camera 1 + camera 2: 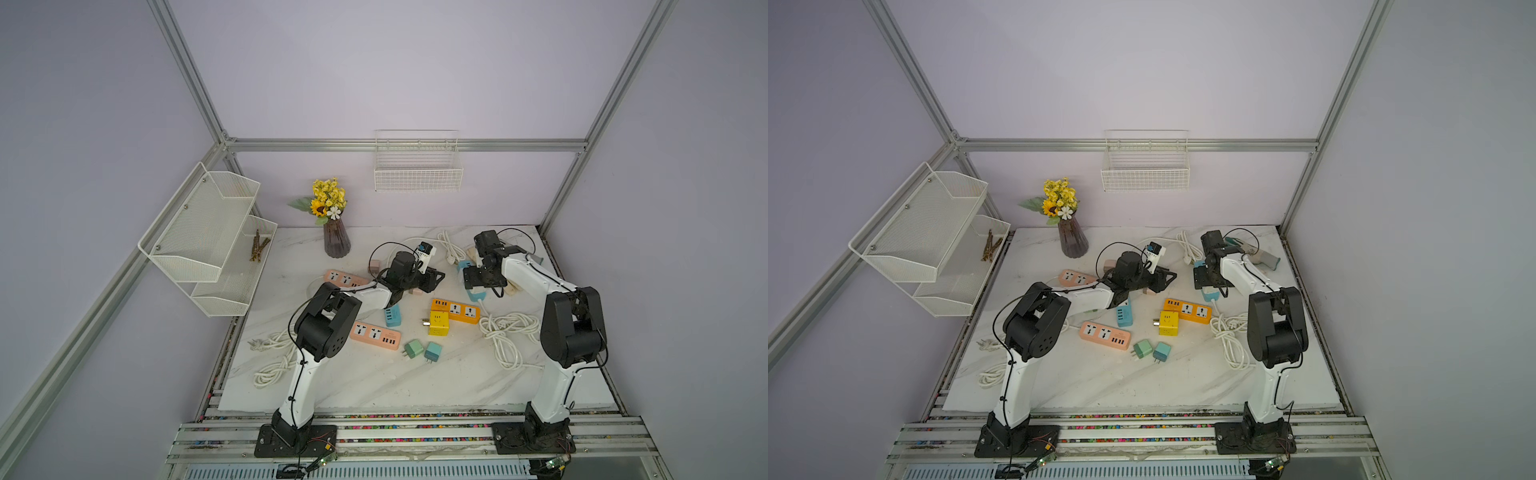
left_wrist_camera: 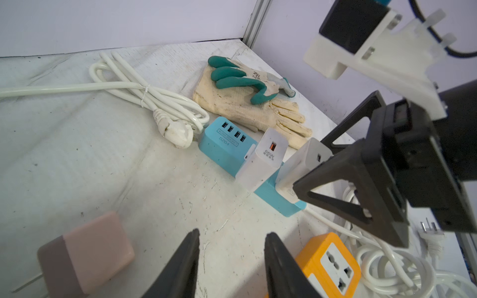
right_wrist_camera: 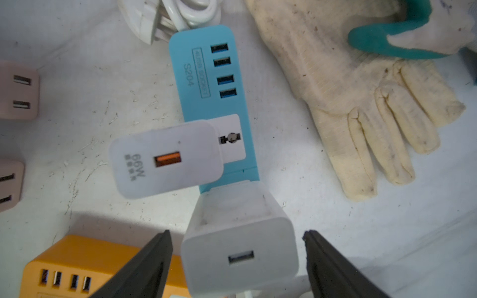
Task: Pull the plug off the socket
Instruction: Remove the plug from the socket.
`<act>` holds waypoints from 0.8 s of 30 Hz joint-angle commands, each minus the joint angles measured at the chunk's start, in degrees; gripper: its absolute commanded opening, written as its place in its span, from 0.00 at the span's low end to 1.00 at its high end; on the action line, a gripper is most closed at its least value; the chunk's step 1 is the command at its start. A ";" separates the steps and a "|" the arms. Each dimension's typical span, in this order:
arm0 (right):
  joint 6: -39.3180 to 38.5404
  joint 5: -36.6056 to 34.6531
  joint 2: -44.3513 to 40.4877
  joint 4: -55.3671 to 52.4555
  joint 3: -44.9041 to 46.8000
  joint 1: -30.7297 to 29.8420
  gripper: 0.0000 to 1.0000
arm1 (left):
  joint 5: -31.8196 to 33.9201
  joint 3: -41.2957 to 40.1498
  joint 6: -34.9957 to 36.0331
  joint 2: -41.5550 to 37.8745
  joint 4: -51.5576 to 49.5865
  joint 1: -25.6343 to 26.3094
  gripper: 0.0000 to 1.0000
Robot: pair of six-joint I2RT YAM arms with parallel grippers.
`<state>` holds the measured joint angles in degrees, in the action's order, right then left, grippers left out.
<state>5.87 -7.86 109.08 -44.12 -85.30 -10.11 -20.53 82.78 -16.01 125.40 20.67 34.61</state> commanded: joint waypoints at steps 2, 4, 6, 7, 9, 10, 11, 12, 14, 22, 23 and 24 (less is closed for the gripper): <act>-1.99 -0.08 3.38 -1.06 -2.94 0.92 0.79 | -3.09 -0.45 -1.93 -2.86 7.05 -0.11 0.42; -2.80 1.49 3.69 -1.01 -3.52 0.91 0.75 | -4.81 -1.50 -2.62 -2.80 9.44 0.06 0.39; -3.56 3.20 3.17 -0.54 -3.26 0.97 0.68 | -4.21 -2.92 -0.10 -3.08 11.14 0.28 0.38; -3.95 4.07 3.16 -0.49 -3.28 0.90 0.63 | -3.60 -3.38 1.14 -3.12 11.63 0.28 0.38; -5.52 6.56 3.33 -0.69 -3.56 0.96 0.55 | -2.76 -3.66 3.51 -2.76 12.38 0.28 0.38; -5.92 7.39 3.55 -1.07 -3.80 0.95 0.51 | -2.62 -3.60 5.81 -2.45 12.37 0.28 0.38; -6.80 8.34 3.68 -1.54 -4.05 0.92 0.46 | -2.41 -3.50 7.47 -2.07 12.23 0.28 0.38; -7.96 9.82 3.69 -1.69 -4.04 0.93 0.41 | -2.32 -3.42 9.27 -1.80 11.98 0.29 0.38; -9.82 12.40 3.62 -1.73 -3.79 0.94 0.34 | -2.07 -3.49 12.67 -1.28 11.69 0.24 0.39; -19.99 19.20 4.74 0.51 -2.60 -0.03 0.09 | -2.08 2.05 21.28 1.59 4.65 0.11 0.45; -21.21 18.78 4.69 0.90 -2.27 -0.38 0.05 | -1.72 1.88 21.52 1.73 4.65 0.11 0.44; -22.12 18.36 4.50 1.44 -1.81 -0.86 0.01 | -1.55 1.77 21.60 2.05 4.73 0.10 0.44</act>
<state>-11.33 6.61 112.62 -44.64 -87.81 -9.43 -22.31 83.22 1.52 126.56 26.33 34.63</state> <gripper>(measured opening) 0.592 0.442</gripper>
